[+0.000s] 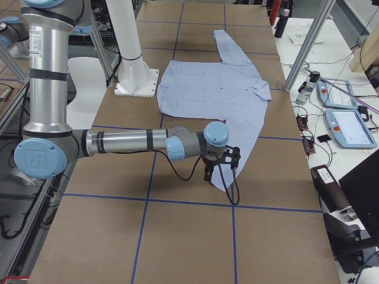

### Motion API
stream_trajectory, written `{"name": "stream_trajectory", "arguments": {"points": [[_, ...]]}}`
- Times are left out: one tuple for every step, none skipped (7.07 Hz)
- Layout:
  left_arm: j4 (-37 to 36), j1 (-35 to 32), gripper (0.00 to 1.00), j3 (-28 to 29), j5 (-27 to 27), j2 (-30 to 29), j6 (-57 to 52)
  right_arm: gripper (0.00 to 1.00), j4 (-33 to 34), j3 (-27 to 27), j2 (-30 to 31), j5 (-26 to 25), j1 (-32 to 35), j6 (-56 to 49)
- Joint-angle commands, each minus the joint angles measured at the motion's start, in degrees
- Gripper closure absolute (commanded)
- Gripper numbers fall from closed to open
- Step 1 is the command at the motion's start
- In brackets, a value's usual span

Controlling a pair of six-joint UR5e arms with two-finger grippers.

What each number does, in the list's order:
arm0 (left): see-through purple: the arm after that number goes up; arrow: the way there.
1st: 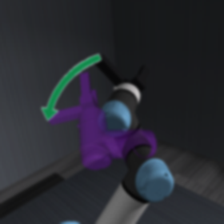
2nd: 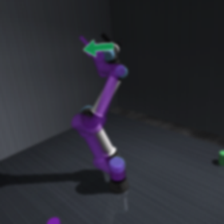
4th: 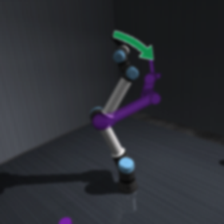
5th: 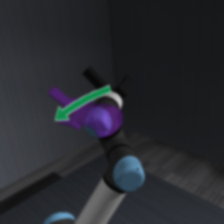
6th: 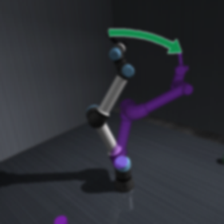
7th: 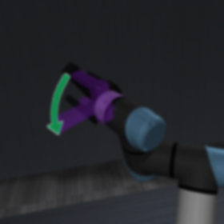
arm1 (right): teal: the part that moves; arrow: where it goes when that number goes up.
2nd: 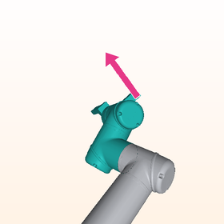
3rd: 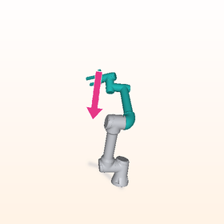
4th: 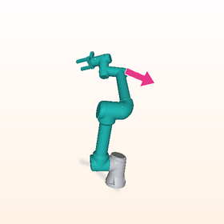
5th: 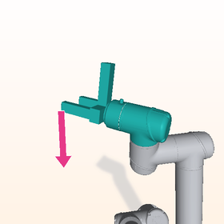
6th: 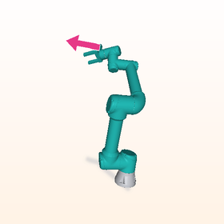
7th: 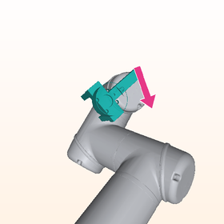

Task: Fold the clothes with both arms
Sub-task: 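Lower the right gripper to the cuff of the sleeve nearest it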

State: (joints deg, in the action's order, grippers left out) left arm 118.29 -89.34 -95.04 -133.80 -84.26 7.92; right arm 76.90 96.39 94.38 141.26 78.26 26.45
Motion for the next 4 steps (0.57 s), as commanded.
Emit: {"name": "stream_trajectory", "arguments": {"points": [[0.71,0.13,0.0,0.38,0.03,-0.29,-0.01,0.0,-14.41,-7.49,-0.25,0.16,-2.67,2.63],[2.63,0.13,0.0,0.81,0.03,-0.2,0.08,0.0,-20.59,-10.75,-0.25,0.33,-3.03,3.25],[3.0,0.13,0.0,1.25,-0.05,-0.2,0.08,0.0,-21.69,-11.05,-0.25,0.07,-4.51,7.26],[3.0,0.13,0.0,1.26,-0.05,-0.2,0.08,0.0,-21.79,-13.14,-0.51,-0.11,-5.57,8.34]]}}
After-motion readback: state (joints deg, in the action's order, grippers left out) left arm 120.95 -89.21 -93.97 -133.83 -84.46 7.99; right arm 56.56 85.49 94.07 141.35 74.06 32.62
